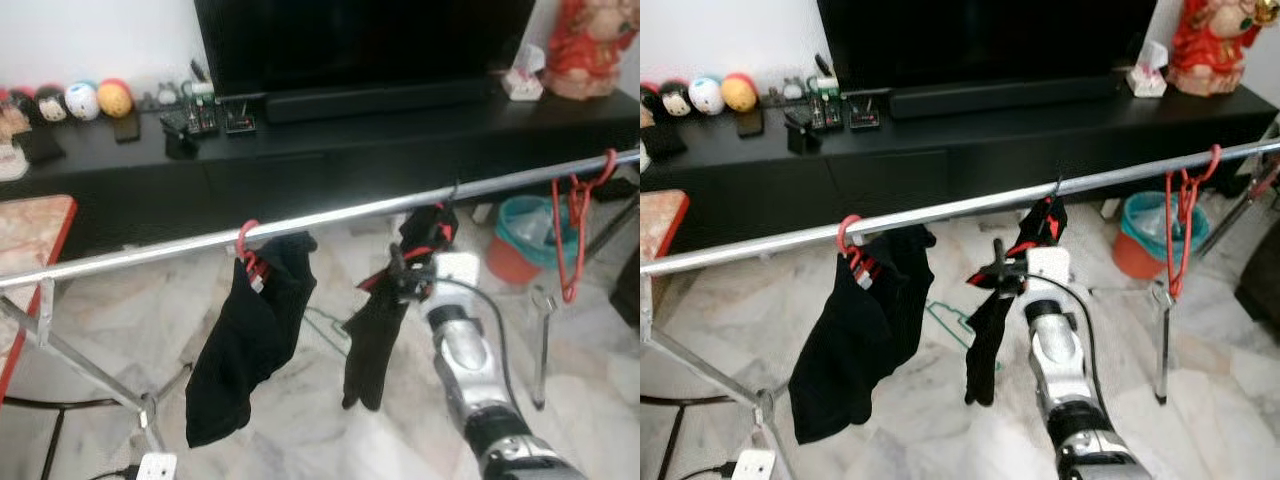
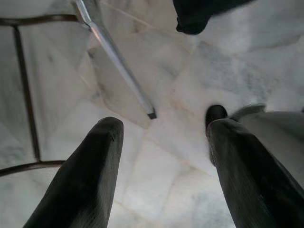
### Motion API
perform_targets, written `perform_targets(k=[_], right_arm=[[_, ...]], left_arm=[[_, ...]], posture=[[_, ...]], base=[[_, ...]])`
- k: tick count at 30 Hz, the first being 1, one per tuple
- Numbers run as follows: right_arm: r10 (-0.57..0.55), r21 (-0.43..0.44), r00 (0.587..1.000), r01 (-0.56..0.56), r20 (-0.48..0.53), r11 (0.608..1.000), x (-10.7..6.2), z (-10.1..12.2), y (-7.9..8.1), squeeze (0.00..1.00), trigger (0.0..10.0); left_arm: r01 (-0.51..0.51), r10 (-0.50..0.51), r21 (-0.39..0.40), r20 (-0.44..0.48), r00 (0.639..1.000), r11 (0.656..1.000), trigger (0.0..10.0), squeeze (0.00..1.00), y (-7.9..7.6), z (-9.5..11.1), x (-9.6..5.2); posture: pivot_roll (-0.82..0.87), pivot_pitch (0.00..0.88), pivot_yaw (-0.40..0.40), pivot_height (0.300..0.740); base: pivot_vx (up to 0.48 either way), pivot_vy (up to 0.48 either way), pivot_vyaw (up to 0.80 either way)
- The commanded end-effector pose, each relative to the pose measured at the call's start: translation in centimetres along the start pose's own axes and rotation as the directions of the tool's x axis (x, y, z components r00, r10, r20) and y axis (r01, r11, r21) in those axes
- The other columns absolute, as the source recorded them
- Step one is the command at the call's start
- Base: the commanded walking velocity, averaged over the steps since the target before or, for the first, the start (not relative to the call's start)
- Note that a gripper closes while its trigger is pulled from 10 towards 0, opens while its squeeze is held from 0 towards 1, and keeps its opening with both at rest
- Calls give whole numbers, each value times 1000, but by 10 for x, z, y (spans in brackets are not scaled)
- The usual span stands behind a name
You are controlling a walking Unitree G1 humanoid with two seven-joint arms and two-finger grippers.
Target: Hang hanger
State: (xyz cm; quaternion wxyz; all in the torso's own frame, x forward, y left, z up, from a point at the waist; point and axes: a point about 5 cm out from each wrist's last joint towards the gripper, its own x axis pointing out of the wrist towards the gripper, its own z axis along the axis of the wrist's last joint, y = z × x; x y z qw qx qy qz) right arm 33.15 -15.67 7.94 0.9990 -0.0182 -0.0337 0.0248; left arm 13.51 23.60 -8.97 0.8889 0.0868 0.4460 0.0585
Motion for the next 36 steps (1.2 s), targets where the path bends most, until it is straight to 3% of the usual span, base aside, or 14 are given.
perform_targets(k=[1,21,25,36], right_arm=[[8,13,1000,-8,-8,1000,0,-1,4,0,10000],[-50,6,997,51,-59,999,3,-4,-3,0,10000],[-49,13,997,50,-56,999,3,-3,-2,0,10000],[-70,11,997,71,-40,997,3,-1,-5,0,10000]], left_arm=[[-6,7,22,-40,999,1000,10000,0,3,-11,-3],[8,-6,25,-88,996,1000,10000,0,2,-19,-5],[9,-7,26,-90,996,1000,10000,0,1,-19,-5],[13,-11,30,-79,997,999,10000,0,0,-17,-4]], posture=[[19,74,-11,740],[17,74,-9,740],[17,74,-9,740],[20,75,-9,740]], base=[[0,0,0],[0,0,-23],[0,0,-619],[0,0,0]])
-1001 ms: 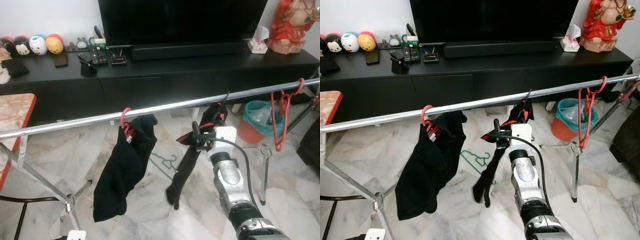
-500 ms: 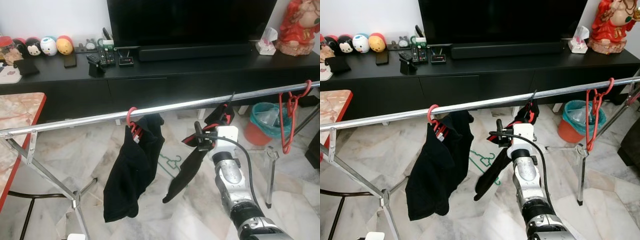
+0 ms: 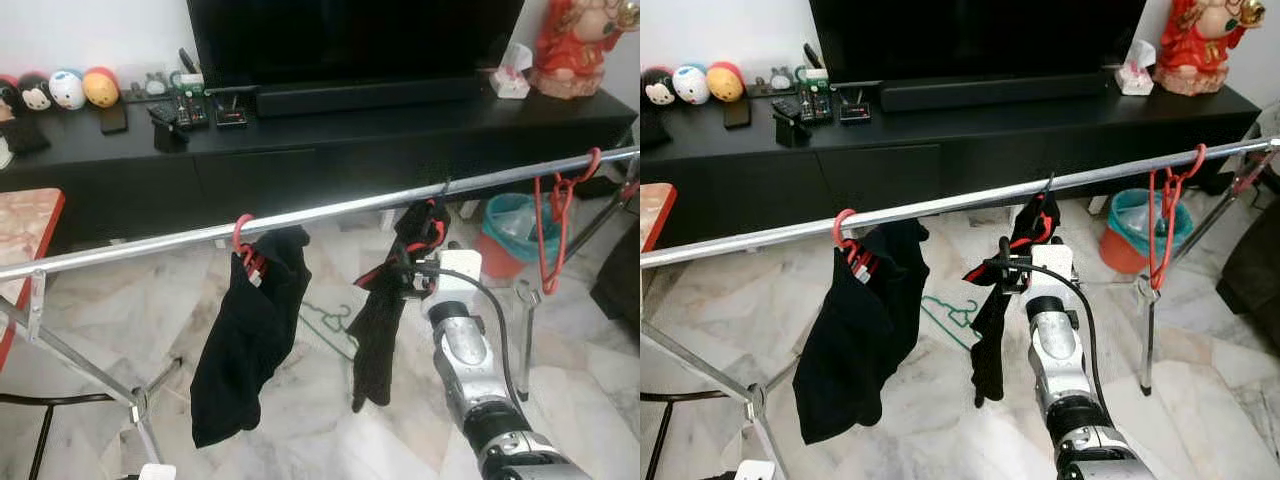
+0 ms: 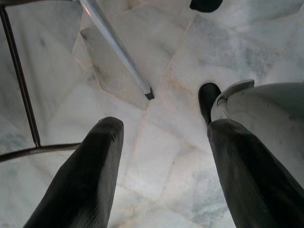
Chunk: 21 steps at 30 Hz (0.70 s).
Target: Hang hanger
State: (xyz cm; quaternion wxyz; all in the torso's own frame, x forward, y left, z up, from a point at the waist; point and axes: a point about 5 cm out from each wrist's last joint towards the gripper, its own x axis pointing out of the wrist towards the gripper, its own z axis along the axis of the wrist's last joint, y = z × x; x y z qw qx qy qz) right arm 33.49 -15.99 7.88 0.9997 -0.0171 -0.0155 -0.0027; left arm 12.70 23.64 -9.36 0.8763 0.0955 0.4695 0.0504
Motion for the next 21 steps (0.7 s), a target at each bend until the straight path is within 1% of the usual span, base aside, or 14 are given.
perform_targets(k=[1,9,11,13,17,21], right_arm=[[-16,11,1000,16,-3,1000,0,0,-2,0,10000],[-44,4,999,44,-3,999,0,0,-6,0,10000],[-55,3,999,55,-3,999,0,0,-7,0,10000],[-66,8,998,66,-3,998,0,0,-8,0,10000],[-71,9,997,71,-7,997,0,0,-9,0,10000],[-71,16,997,71,-2,997,0,0,-8,0,10000]], left_arm=[[3,-3,3,-28,1000,1000,10000,0,0,-9,-2],[19,-19,6,-6,1000,1000,10000,0,-5,-6,-2],[18,-18,6,-7,1000,1000,10000,0,-5,-6,-2],[16,-16,5,-4,1000,1000,10000,0,-4,-6,-2],[15,-15,5,-1,1000,1000,10000,0,-4,-6,-2],[16,-16,6,1,1000,1000,10000,0,-5,-5,-2]], posture=[[20,75,-9,740],[20,73,-9,740],[21,74,-9,740],[21,74,-9,740],[22,75,-8,740],[22,75,-7,740]], base=[[0,0,0],[0,0,0],[240,0,0],[0,0,0],[240,0,0],[243,0,-580]])
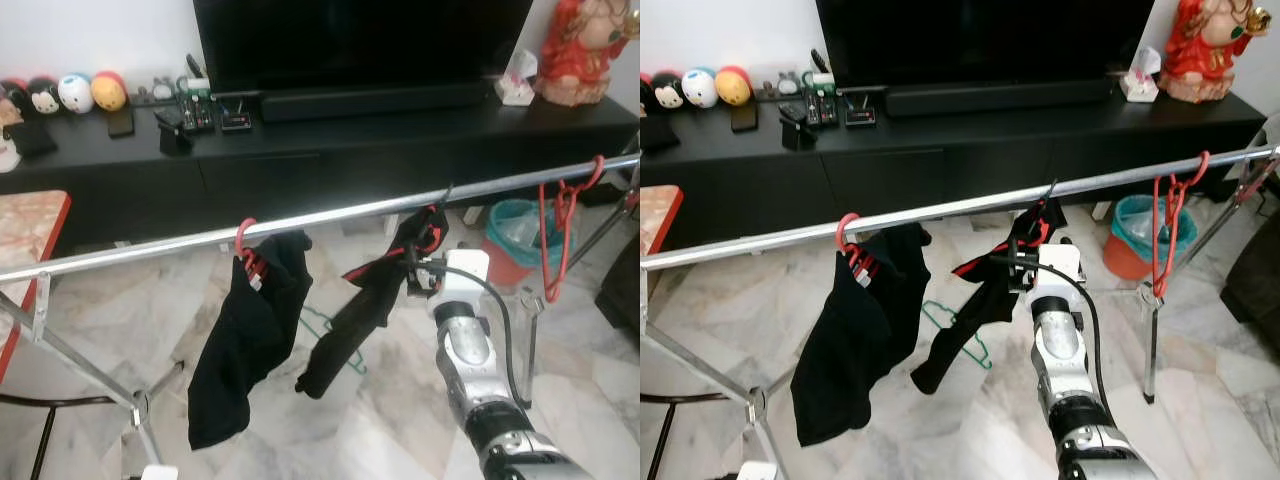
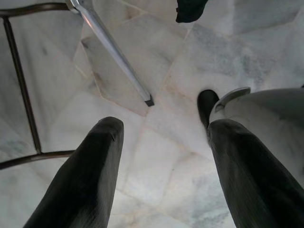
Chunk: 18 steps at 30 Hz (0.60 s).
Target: Hang hanger
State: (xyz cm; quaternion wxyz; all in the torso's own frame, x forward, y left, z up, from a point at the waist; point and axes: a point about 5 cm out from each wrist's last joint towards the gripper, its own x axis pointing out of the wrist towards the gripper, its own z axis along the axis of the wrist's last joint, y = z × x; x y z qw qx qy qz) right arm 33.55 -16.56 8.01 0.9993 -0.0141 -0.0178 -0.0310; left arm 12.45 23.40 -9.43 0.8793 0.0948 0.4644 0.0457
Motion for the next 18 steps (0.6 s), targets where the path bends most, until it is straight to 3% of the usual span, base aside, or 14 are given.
perform_targets(k=[1,8,18], right_arm=[[-14,6,1000,14,-4,1000,0,-1,-3,0,10000],[-18,1,1000,18,-4,1000,0,-1,-3,0,10000],[-18,3,1000,18,-4,1000,0,-1,-3,0,10000]], left_arm=[[10,-10,4,-8,1000,1000,10000,0,-3,-2,-1],[17,-17,8,7,1000,1000,10000,0,-9,1,0],[18,-18,16,43,999,1000,10000,0,-12,11,3]], posture=[[22,74,-8,740],[22,75,-8,740],[22,76,-8,740]], base=[[247,0,0],[251,0,0],[0,0,0]])
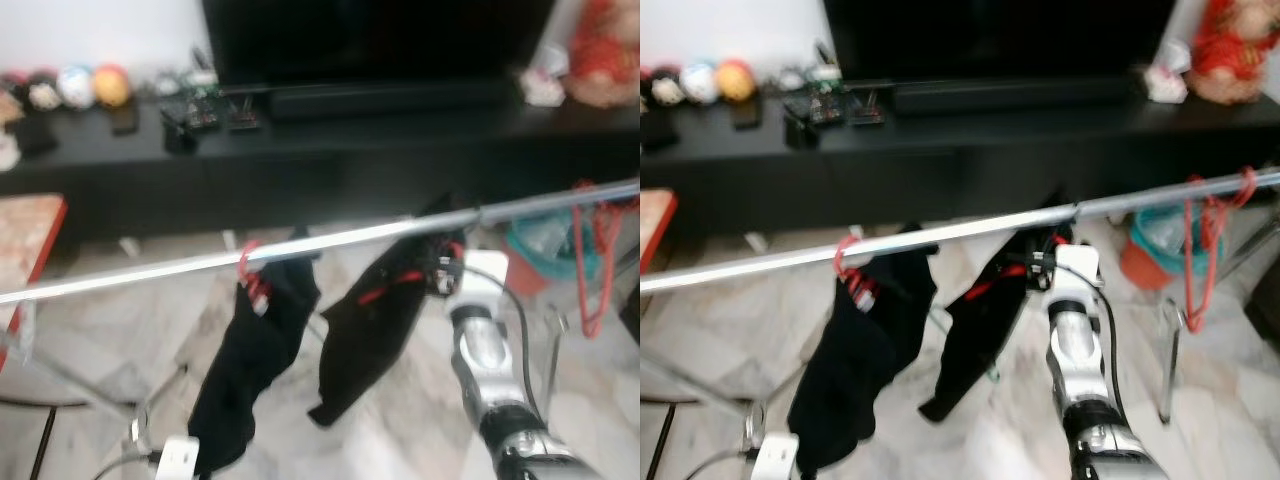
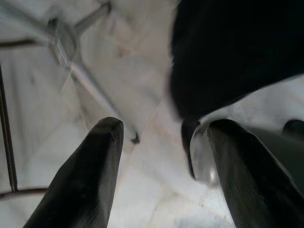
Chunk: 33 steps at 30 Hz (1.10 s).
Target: Hang hanger
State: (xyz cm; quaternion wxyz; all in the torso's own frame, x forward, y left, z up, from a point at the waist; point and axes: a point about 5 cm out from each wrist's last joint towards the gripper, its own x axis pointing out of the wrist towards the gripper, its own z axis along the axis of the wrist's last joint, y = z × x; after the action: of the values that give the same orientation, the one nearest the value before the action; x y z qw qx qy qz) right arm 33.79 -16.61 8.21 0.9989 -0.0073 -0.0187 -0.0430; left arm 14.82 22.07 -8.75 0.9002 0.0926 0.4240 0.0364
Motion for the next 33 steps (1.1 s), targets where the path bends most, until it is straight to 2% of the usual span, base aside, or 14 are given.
perform_targets(k=[1,19,26,33], right_arm=[[6,-11,1000,-6,-5,1000,-3,-3,-2,0,10000],[5,-27,1000,-5,-12,1000,5,3,-6,0,10000],[60,-61,989,-68,-133,996,19,5,0,0,10000],[72,-80,988,-83,-140,993,34,23,1,0,10000]], left_arm=[[6,-5,19,-45,999,1000,10000,0,0,-12,-4],[4,-5,24,24,1000,1000,10000,0,1,-5,-4],[-4,2,28,50,999,1000,10000,0,1,-1,-4],[-6,4,29,63,998,1000,10000,0,0,1,-4]], posture=[[22,76,-8,740],[23,77,-7,740],[24,78,-5,740],[28,78,-7,740]], base=[[0,0,0],[0,0,0],[0,0,0],[0,0,0]])
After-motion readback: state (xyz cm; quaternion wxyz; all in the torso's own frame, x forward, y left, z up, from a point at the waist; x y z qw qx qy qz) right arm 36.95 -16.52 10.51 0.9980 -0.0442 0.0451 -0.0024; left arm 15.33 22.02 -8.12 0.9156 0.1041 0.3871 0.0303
